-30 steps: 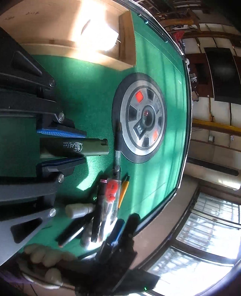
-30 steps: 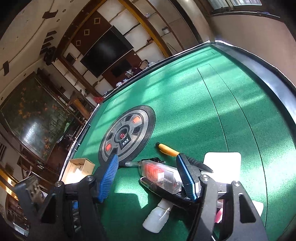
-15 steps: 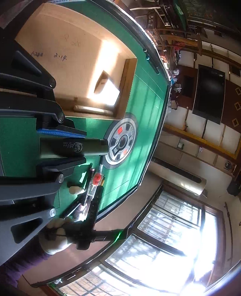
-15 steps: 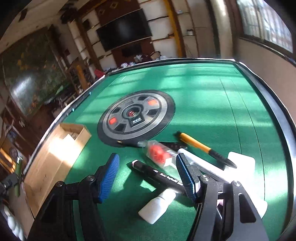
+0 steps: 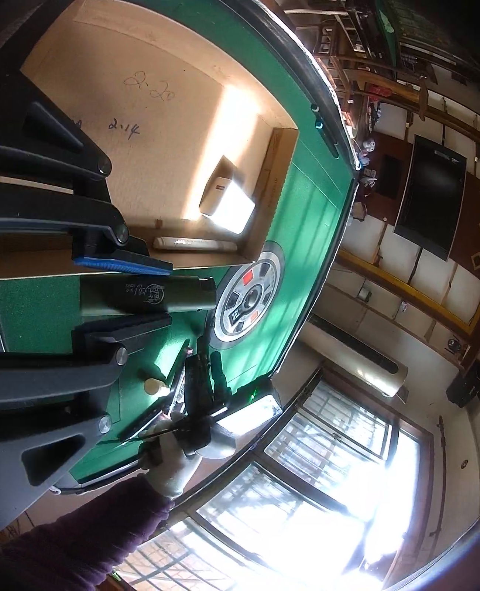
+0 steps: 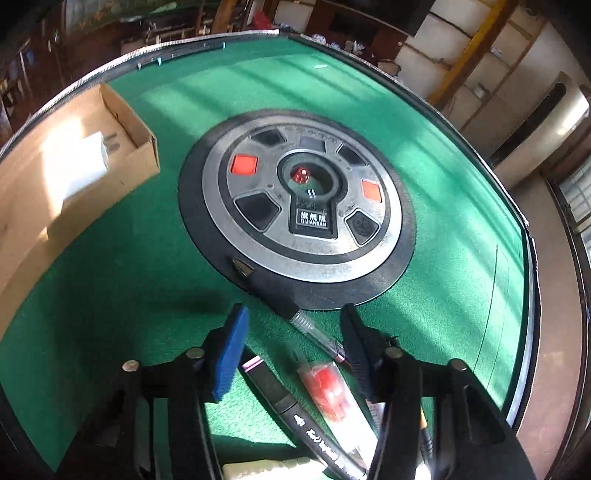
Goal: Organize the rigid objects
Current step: 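Carry the lighter to the box with the left gripper while the right gripper brings a black pen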
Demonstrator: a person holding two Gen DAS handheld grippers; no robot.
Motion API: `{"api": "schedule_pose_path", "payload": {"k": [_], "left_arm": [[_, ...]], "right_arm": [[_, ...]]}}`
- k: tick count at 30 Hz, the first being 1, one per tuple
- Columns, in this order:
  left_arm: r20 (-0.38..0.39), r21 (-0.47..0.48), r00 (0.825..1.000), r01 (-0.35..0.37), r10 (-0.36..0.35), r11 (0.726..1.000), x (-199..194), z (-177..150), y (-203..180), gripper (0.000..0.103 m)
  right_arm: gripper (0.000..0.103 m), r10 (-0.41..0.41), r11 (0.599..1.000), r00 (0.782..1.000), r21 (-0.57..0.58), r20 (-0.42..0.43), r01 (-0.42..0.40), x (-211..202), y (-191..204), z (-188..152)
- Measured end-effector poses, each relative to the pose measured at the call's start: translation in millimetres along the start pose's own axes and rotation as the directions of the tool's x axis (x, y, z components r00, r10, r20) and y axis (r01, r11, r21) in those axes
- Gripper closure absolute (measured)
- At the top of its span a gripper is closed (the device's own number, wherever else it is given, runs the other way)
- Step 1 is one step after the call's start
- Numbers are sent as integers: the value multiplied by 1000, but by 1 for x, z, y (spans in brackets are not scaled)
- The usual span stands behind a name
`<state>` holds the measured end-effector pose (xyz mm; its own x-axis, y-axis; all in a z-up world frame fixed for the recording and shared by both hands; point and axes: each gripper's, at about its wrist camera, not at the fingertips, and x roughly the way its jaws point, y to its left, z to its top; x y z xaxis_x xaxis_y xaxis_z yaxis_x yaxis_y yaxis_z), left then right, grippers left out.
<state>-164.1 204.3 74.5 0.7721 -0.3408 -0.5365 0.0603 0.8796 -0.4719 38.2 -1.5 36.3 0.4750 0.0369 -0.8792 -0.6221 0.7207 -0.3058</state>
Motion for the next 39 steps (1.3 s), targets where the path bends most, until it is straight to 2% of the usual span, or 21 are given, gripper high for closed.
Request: {"api": "schedule_pose_path", "payload": {"k": [1,2,6,11,16,19,21,23,29,34,39], "left_arm": [[-6,-5,1000,1,-1,1000,2,0,3,82],[-11,-10,1000,1,-1,1000,5,1,6,82],[-25,-28,1000,4,-5,1000,14,4,12,82],[-41,-27,999,4,-5,1000,21,4,9,82],[-42,-30,999,-9,8,1000,18,4,10,82],[-38,-34,999,-13,12,999,15,5,7,82],[-29,-26,999,-16,15,1000,9,5,4,82],[-16,-16,1000,-23,23,1000,2,5,0,82],[26,-31,999,-44,44,999,-18,6,0,82],[44,-28,997,-64,65,998,-30,8,2,82],[28,-20,993,-110,111,994,-27,29,17,82]], "right_arm": [[70,5,1000,1000,0,-13,-5,6,-3,1],[77,38,999,999,13,2,-38,7,-8,3],[78,98,994,995,56,-5,-98,13,-21,8],[76,163,967,986,195,32,-166,19,-38,15],[73,142,976,989,159,49,-148,16,-30,7],[81,180,964,982,186,56,-187,15,-32,5],[88,167,960,984,215,67,-177,13,-34,6],[91,175,948,977,249,119,-200,2,-38,7],[92,228,892,926,315,301,-323,-56,-45,-1],[92,291,832,859,332,421,-445,-97,-39,-10],[92,393,747,789,335,473,-574,-118,-15,1]]}}
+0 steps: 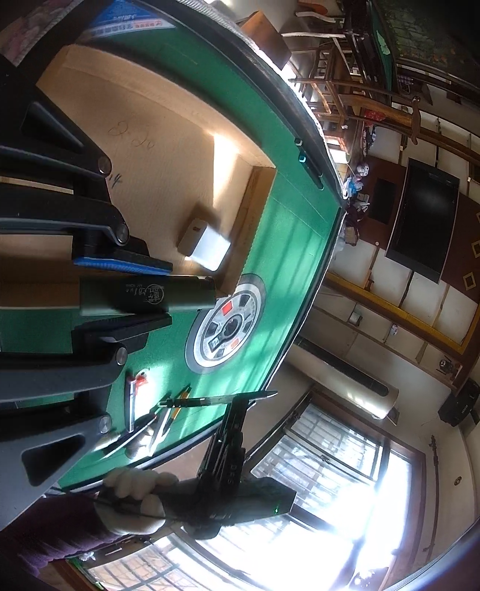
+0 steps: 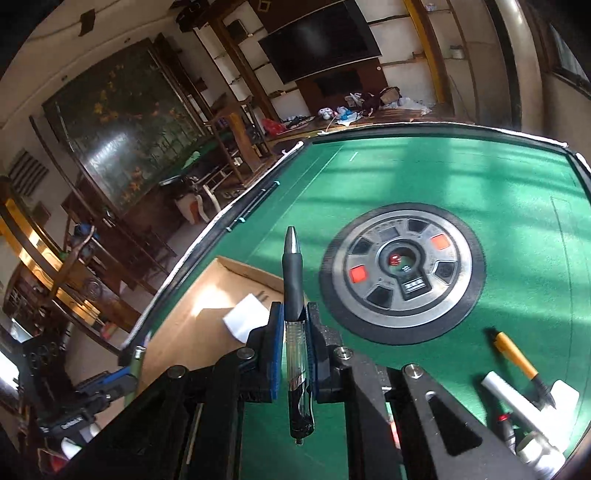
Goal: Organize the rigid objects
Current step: 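Carry the lighter to the box with the left gripper while the right gripper brings a black pen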
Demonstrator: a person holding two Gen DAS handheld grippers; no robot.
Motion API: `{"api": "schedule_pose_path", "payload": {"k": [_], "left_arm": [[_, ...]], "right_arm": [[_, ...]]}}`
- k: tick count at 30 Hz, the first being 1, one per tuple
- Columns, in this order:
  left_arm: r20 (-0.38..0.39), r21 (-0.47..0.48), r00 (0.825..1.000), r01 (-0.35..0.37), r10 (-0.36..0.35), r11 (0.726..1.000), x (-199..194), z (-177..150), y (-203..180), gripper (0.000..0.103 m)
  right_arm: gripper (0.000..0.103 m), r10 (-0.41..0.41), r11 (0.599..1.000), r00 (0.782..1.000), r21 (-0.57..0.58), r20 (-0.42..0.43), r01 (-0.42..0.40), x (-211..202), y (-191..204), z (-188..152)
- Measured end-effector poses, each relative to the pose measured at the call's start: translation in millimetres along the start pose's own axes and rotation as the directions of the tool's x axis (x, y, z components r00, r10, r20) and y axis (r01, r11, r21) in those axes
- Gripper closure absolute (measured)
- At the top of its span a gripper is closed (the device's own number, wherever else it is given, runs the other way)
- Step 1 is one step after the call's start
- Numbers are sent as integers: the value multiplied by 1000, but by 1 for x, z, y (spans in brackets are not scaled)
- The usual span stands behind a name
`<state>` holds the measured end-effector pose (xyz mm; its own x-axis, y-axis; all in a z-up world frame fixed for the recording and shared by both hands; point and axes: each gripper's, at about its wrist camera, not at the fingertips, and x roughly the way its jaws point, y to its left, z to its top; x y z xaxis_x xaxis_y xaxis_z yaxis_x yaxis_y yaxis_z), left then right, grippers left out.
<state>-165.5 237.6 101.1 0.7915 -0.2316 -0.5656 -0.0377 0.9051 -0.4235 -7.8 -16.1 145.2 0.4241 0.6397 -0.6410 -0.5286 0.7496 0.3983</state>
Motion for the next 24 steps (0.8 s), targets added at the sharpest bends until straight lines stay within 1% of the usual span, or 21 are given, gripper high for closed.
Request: {"api": "schedule_pose_path", "payload": {"k": [2,5,7,9,12,13,15,17,22,24], "left_arm": [[-17,5,999,-32,32,999,11,14,10,82],[-59,-13,997,-59,58,998,32,34,32,82],[-90,-40,994,-71,67,997,48,46,49,82],[-119,-85,990,-83,73,993,66,56,68,82],[-156,-118,984,-106,87,987,94,67,89,82],[-170,-127,981,-118,96,985,102,69,95,82],[-191,-143,977,-119,90,983,115,70,104,82],[-204,-145,974,-129,98,981,125,71,108,82],[-224,-143,971,-117,83,983,141,68,108,82],[-223,-144,971,-116,82,983,142,67,108,81]], "right_arm": [[92,55,998,998,44,-19,-54,13,13,-2],[92,124,987,991,110,-59,-117,46,31,-5],[92,147,980,985,148,-85,-134,74,43,-6],[92,191,965,976,201,-109,-166,103,50,-8],[92,211,948,966,270,-148,-166,145,58,-7],[92,208,946,965,284,-161,-156,158,60,-6],[92,179,949,967,291,-182,-121,177,62,-5],[92,157,951,968,293,-197,-94,191,63,-6],[91,102,954,969,298,-223,-32,208,59,-8],[90,102,955,968,294,-230,-30,211,57,-7]]}}
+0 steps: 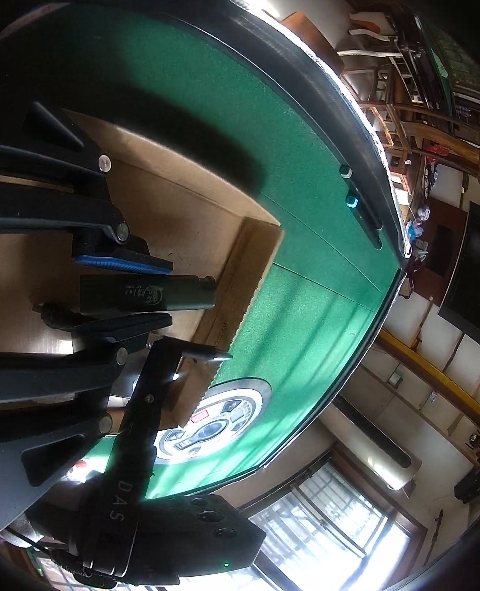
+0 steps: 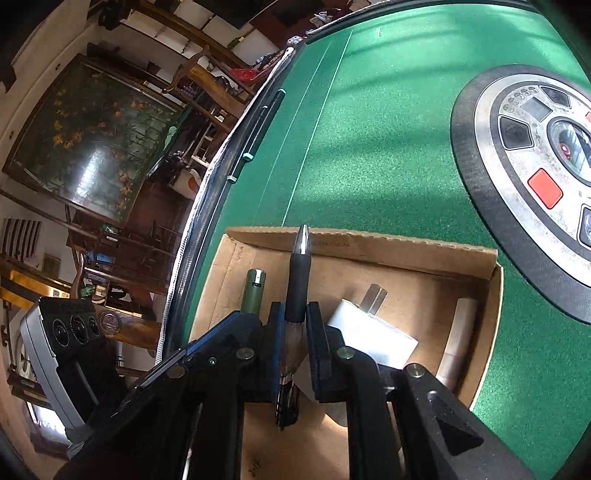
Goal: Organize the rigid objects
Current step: 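Carry the lighter to the box with the left gripper while the right gripper brings a black pen, then grasp the pink-capped black marker with the left gripper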
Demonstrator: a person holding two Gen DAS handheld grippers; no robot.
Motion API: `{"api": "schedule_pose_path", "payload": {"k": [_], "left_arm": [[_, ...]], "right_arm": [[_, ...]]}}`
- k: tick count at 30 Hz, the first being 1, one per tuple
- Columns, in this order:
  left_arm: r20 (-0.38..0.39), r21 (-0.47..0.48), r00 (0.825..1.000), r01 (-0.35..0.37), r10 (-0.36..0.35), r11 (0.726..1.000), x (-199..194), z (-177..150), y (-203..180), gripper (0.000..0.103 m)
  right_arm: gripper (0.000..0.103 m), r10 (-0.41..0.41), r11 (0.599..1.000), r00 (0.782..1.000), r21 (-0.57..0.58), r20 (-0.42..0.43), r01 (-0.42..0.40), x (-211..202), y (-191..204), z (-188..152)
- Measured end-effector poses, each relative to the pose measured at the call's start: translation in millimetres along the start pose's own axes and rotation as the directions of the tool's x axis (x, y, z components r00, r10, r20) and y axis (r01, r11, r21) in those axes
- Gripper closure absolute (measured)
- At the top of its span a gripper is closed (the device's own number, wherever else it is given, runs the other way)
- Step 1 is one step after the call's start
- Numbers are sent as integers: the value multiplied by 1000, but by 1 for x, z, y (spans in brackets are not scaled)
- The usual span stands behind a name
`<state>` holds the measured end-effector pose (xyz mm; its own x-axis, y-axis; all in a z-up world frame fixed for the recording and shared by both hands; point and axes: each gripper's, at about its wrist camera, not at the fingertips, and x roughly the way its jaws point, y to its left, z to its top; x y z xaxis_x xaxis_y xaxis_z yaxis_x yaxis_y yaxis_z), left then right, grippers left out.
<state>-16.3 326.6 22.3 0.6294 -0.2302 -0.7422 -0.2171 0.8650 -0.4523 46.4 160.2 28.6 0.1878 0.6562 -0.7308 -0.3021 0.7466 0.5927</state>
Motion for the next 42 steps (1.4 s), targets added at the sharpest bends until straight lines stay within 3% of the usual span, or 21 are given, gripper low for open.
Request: {"api": "schedule_pose_path", "payload": {"k": [4,7,10,12,15,19,23,26,28,30,33,38,42], "left_arm": [[11,-23,1000,23,-23,999,-12,0,2,68],[71,-3,997,-19,19,1000,-39,-5,-6,60],[145,49,989,-16,9,999,-76,-21,-26,41],[187,79,982,-1,-14,997,-97,-35,-43,25],[203,136,977,45,-72,990,-115,-58,-69,19],[161,188,979,93,-124,978,-114,-86,-105,14],[83,258,982,145,-171,955,-97,-111,-150,14],[29,336,989,125,-143,934,-76,-130,-183,14],[-1,413,993,108,-118,904,-64,-144,-205,14],[4,513,998,55,-67,856,-51,-159,-227,14],[-4,652,1000,18,-21,758,-26,-177,-255,14],[-22,751,1000,3,22,660,18,-185,-288,15],[-14,817,997,-33,76,575,52,-189,-311,15]], "right_arm": [[77,-23,999,999,-48,29,24,-12,6,1],[70,-22,996,995,-85,96,30,-46,4,-1],[65,-38,988,984,-139,176,63,-94,-5,-16],[54,-68,981,969,-161,239,108,-130,-19,-32],[51,-153,966,930,-147,336,212,-185,-52,-64],[50,-253,951,874,-61,415,304,-251,-104,-109],[47,-301,945,864,5,404,327,-288,-150,-156],[47,-340,932,859,15,383,362,-297,-169,-184],[47,-358,924,855,10,375,382,-296,-177,-197],[45,-366,920,850,11,380,391,-292,-185,-203],[42,-311,947,860,51,404,318,-294,-203,-204],[42,-216,975,860,139,462,171,-305,-232,-199],[38,-167,982,841,166,515,94,-319,-245,-198]]}}
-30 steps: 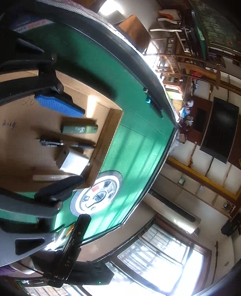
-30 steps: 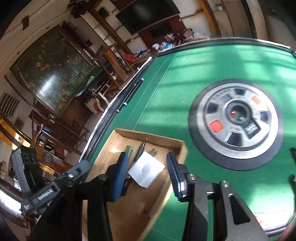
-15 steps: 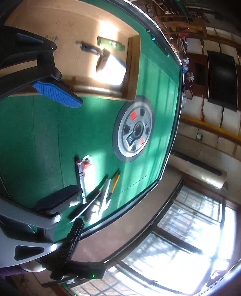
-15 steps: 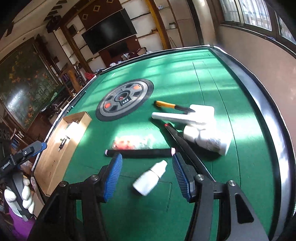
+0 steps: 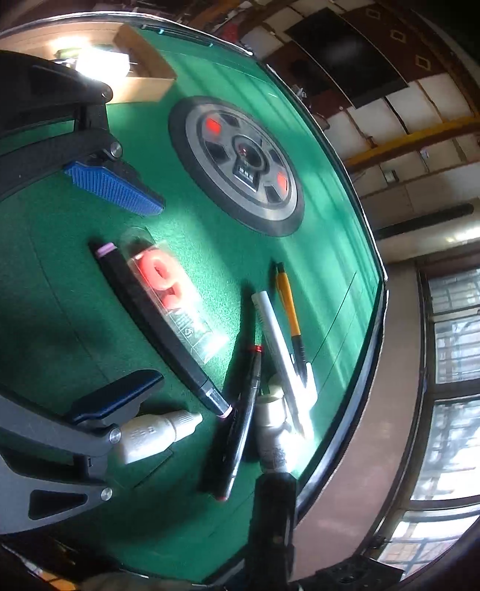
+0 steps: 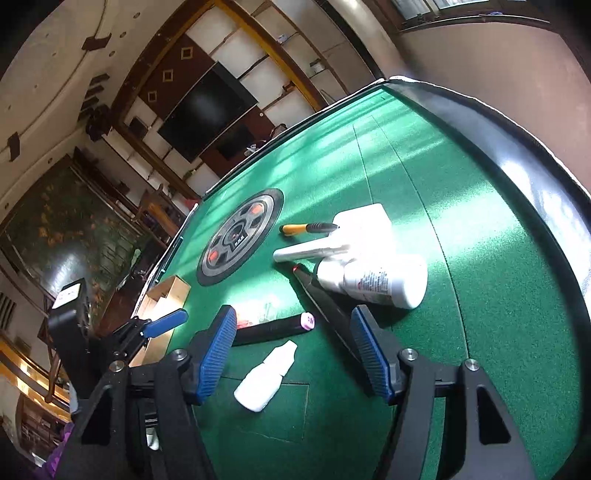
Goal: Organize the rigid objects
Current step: 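Grasp the pink-capped black marker with the left gripper, then place the marker in the box with the left gripper while the right gripper brings the white dropper bottle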
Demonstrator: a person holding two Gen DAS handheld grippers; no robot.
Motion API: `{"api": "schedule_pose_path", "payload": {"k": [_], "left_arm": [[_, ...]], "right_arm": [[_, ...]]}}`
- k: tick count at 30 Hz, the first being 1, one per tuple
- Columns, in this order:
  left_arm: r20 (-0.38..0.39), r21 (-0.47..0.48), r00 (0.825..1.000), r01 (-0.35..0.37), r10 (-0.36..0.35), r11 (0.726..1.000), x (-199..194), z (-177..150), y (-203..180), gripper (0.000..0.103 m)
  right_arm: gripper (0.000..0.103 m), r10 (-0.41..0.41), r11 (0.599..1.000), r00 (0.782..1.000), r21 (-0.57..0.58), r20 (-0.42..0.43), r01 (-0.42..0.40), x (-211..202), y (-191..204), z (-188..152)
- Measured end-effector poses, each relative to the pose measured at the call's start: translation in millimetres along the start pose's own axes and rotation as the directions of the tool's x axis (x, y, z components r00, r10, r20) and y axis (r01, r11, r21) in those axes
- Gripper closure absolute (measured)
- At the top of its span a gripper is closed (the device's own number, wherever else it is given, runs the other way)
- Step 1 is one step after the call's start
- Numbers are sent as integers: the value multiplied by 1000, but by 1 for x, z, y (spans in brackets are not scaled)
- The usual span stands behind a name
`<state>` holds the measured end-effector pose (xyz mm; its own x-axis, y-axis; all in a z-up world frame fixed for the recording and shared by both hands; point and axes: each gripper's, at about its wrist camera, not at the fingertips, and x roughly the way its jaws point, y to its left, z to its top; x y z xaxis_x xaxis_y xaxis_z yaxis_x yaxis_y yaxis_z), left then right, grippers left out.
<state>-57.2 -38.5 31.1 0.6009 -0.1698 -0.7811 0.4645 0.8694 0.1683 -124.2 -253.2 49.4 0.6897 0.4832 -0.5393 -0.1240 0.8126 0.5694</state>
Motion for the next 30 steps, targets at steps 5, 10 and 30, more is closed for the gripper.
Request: {"api": "schedule_pose_path", "payload": {"k": [5,10,30], "left_arm": [[-41,38,999,15,-13,999,8,2,-10,72],[-62,-19,990,122,-123,992,-11,-12,-11,91],[79,-238,975,220,-207,946,-50,-37,9,89]], "right_arm": [[37,67,996,998,63,4,-67,-1,-12,2],[33,90,993,996,74,-8,-90,2,-13,2],[33,-79,994,996,-80,-48,75,5,17,-11]]}}
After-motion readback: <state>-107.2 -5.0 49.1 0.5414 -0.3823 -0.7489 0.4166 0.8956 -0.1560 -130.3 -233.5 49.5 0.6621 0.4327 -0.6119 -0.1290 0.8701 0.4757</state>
